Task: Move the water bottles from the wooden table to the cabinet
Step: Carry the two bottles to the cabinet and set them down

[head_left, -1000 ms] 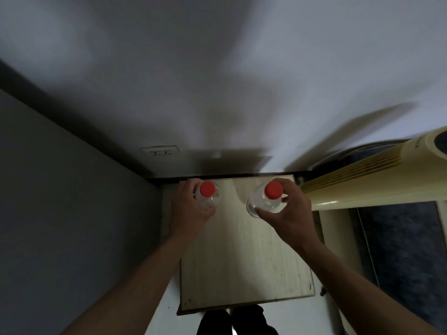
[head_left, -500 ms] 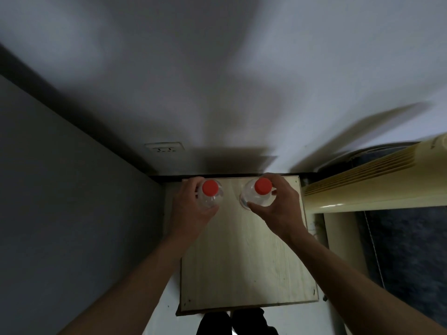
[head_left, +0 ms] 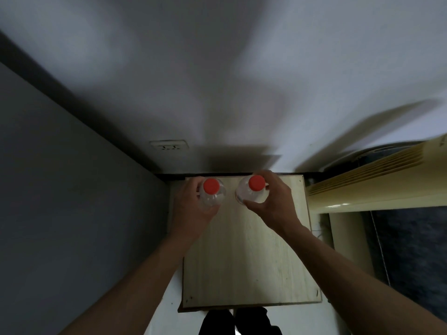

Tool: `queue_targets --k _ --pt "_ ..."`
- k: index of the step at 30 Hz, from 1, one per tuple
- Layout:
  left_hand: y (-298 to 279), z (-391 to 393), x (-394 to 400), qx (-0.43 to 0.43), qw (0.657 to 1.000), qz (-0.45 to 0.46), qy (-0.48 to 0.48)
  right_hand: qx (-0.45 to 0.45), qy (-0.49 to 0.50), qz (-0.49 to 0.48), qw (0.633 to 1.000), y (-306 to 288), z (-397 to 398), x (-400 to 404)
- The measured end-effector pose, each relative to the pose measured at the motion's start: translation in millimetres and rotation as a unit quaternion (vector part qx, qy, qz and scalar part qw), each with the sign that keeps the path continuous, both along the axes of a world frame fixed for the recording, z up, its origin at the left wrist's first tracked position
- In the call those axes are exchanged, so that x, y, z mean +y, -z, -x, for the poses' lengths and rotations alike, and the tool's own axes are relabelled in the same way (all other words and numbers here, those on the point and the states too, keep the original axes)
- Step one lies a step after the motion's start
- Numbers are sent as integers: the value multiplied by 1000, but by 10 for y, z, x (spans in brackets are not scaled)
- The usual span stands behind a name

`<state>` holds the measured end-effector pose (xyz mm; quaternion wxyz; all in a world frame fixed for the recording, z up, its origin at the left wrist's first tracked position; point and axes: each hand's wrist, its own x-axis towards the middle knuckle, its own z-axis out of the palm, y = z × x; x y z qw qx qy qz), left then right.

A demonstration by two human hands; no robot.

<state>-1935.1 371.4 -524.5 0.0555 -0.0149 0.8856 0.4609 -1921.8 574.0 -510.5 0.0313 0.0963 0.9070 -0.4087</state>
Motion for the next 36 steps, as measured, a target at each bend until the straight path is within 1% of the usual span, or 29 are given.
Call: queue_targets --k 5,11,18,20,23,26,28,32,36 --pt "-43 -16 17 6 1000 -8 -13 3 13 -10 1000 35 -11 32" --pt "24 18 52 19 1000 15 -15 -18 24 -17 999 79 -43 58" --pt "-63 -14 59 -34 999 9 -37 -52 46 -17 997 -2 -104 117" --pt "-144 -27 41 -69 997 24 -29 -64 47 -27 996 -97 -140 172" --pt "-276 -57 -49 -143 988 56 -15 -94 25 -53 994 -325 -178 256" --pt "-505 -12 -164 -174 980 95 12 -124 -4 -75 989 -643 -194 313" --pt "-759 37 -201 -168 979 116 27 -134 -16 -86 987 -906 -199 333" --pt "-1383 111 -211 -130 979 147 51 -142 -41 -109 983 -1487 -223 363" --pt "-2016 161 -199 -82 976 178 93 -118 -63 -142 981 -2115 -273 373"
